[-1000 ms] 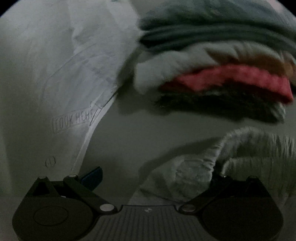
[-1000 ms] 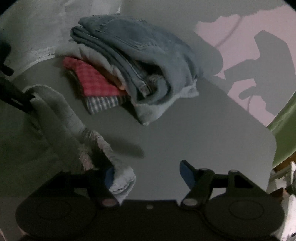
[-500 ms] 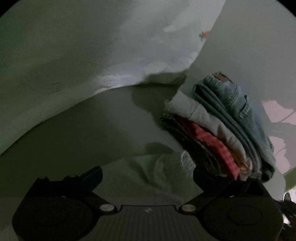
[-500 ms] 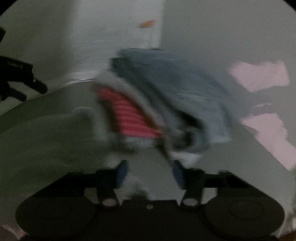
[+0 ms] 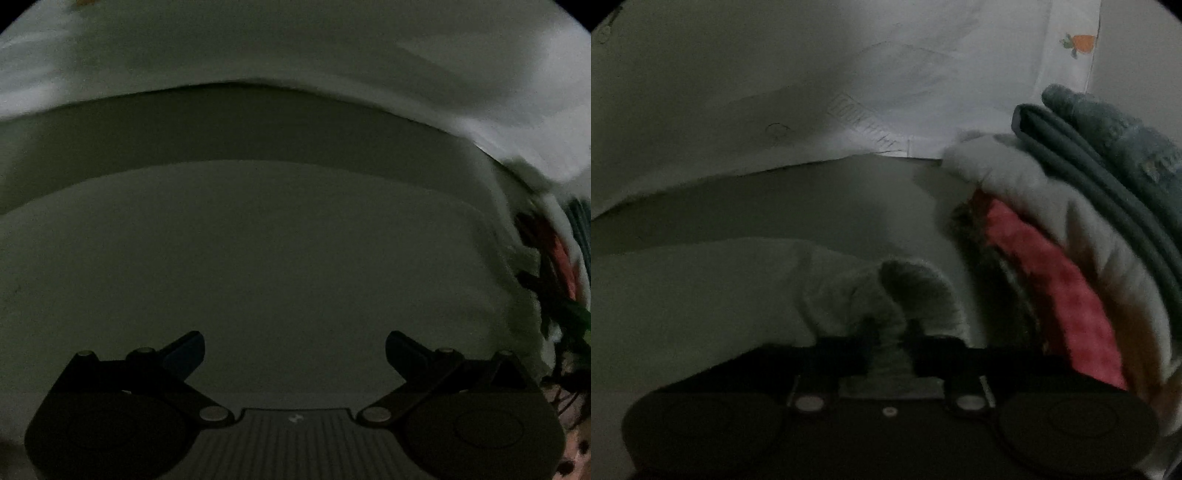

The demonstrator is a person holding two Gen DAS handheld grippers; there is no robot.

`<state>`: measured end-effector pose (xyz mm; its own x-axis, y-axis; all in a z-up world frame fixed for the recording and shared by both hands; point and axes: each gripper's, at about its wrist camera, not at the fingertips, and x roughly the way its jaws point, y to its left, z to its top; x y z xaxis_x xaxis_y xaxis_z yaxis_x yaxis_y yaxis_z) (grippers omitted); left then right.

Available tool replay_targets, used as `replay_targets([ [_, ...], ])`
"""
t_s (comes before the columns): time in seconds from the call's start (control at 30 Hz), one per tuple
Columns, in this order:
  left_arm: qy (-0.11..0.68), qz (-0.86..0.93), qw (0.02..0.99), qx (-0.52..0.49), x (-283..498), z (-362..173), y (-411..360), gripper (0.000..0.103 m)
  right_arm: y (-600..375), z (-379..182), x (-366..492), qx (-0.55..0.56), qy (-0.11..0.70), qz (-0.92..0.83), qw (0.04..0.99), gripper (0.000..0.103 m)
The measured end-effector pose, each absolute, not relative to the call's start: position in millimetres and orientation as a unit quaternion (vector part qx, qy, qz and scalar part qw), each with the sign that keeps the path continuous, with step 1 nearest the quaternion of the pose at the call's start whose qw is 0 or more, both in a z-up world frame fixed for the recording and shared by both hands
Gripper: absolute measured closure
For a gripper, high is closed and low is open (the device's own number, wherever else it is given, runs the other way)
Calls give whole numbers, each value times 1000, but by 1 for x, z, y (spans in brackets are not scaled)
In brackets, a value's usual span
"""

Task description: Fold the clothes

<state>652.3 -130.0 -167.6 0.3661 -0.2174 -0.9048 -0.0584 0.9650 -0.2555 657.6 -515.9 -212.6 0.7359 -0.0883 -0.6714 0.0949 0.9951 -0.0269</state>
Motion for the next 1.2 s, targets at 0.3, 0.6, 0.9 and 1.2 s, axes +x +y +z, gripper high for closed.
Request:
replay_targets([
  [0.3,541,41,828,-140,611,-152,-61,0,-530,-211,703,-44,360,-157,919,90],
  [0.6,591,90,781,-182,535,-166,-3,0,-494,-175,629,-31,339,-171,925,43],
  [0.9,616,96,747,-231,494,-182,50,3,-390,-165,498,-21,397,-93,913,29],
  [1.2,534,120,778,-308,456,-168,128,4,-283,-164,390,63,463,-49,883,29],
])
